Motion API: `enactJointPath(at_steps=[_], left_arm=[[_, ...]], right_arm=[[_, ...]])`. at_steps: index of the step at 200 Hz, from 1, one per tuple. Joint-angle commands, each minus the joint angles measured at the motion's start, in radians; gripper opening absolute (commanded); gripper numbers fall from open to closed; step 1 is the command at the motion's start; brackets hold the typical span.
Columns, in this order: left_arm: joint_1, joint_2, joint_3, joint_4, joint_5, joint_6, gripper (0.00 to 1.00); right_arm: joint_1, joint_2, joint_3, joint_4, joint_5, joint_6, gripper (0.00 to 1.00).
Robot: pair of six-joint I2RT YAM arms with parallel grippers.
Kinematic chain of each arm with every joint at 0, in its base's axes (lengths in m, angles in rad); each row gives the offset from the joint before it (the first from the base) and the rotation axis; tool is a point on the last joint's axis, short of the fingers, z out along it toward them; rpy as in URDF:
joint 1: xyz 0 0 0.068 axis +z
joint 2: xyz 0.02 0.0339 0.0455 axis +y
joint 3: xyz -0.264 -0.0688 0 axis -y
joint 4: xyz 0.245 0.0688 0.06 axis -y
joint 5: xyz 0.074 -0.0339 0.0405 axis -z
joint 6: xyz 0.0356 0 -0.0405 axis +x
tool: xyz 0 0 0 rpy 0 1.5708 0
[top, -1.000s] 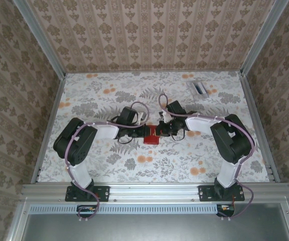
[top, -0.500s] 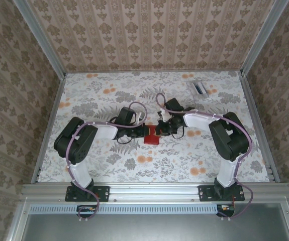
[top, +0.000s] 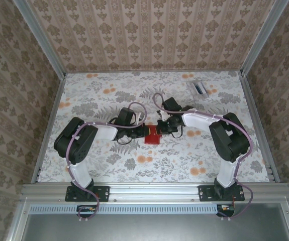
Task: Put the credit cards into the card holder
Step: Close the button on the card holder.
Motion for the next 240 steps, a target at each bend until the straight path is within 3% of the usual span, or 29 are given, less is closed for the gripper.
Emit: enactJointPath(at_steps=[1, 140, 240], left_arm=[[-0.002, 0.009, -0.032, -0.016, 0.010, -0.023, 0.08], [0.010, 0.043, -0.046, 0.055, 0.047, -0.062, 0.08], [0.018, 0.054, -0.046, 0.062, 0.053, -0.064, 0.07]], right_arm=[[0.012, -0.001, 0.016, -0.042, 0.098, -0.022, 0.00], [0.058, 0.093, 0.093, -0.084, -0.005, -0.050, 0.03], [0.063, 0.105, 0.116, -0.146, 0.004, -0.098, 0.00]])
